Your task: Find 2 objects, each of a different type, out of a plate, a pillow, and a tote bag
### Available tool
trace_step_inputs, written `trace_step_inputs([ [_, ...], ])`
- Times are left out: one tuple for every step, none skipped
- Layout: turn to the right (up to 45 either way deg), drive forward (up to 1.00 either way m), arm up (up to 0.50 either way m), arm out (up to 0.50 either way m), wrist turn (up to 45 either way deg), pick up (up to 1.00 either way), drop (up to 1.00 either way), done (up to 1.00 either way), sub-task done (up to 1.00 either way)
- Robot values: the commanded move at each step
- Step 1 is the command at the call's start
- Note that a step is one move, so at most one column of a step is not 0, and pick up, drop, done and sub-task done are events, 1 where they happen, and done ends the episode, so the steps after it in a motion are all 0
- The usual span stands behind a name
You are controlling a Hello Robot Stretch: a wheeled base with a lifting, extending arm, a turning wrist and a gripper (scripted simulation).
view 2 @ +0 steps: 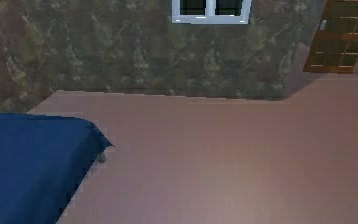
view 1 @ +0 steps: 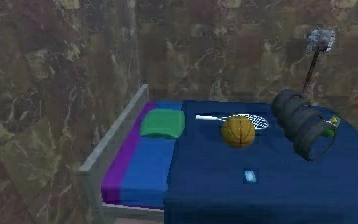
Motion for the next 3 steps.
trace_step_inputs([
  [0.0, 0.0, 0.0, 0.0, 0.0, 0.0, 0.0, 0.0, 1.0],
  [45.0, 0.0, 0.0, 0.0, 0.0, 0.0, 0.0, 0.0, 0.0],
  [45.0, 0.0, 0.0, 0.0, 0.0, 0.0, 0.0, 0.0, 0.0],
])
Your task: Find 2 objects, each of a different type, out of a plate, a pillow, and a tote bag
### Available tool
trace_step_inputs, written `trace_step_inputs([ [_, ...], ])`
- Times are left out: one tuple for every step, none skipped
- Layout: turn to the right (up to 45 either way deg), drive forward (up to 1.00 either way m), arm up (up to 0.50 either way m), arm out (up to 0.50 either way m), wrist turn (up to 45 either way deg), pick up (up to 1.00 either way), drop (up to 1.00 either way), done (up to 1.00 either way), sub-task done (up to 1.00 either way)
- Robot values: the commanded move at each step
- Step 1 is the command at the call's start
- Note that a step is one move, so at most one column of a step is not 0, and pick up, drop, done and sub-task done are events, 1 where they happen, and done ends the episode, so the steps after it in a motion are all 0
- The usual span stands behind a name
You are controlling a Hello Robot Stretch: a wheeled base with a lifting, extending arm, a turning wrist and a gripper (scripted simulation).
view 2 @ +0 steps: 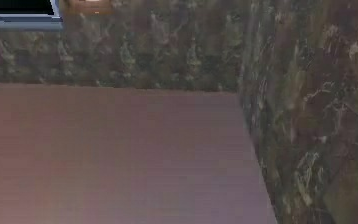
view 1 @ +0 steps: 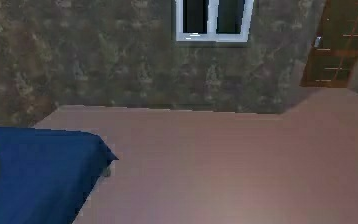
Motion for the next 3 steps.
trace_step_inputs([
  [42.0, 0.0, 0.0, 0.0, 0.0, 0.0, 0.0, 0.0, 0.0],
  [0.0, 1.0, 0.0, 0.0, 0.0, 0.0, 0.0, 0.0, 0.0],
  [0.0, 1.0, 0.0, 0.0, 0.0, 0.0, 0.0, 0.0, 0.0],
])
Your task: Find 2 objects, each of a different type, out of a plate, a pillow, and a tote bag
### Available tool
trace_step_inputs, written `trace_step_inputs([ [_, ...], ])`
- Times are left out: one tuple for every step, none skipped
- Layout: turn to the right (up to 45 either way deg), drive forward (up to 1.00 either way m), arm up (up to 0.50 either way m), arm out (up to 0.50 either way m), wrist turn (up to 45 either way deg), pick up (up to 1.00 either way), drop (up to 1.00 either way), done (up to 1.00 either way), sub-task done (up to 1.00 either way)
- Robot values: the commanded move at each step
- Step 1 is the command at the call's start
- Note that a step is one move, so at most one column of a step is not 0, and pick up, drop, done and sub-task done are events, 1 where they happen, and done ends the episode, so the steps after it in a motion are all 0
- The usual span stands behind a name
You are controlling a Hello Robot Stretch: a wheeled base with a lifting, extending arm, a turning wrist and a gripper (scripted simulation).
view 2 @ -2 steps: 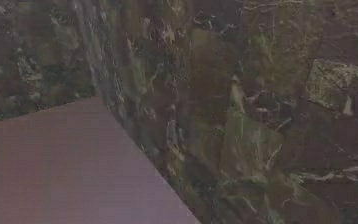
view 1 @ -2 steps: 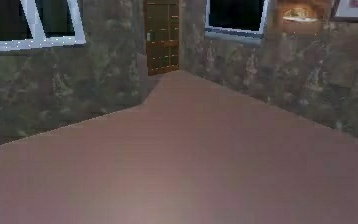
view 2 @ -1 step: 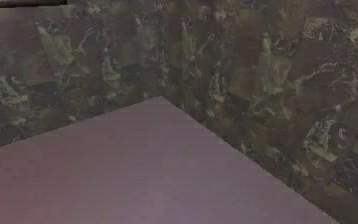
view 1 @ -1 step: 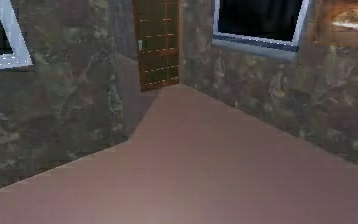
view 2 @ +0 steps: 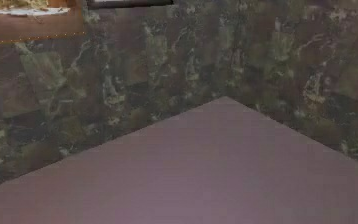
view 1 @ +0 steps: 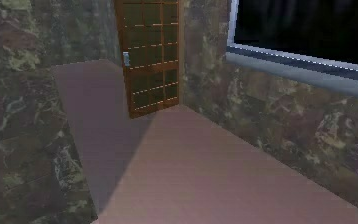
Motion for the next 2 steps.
trace_step_inputs([
  [3.0, 0.0, 0.0, 0.0, 0.0, 0.0, 0.0, 0.0, 0.0],
  [0.0, 1.0, 0.0, 0.0, 0.0, 0.0, 0.0, 0.0, 0.0],
])
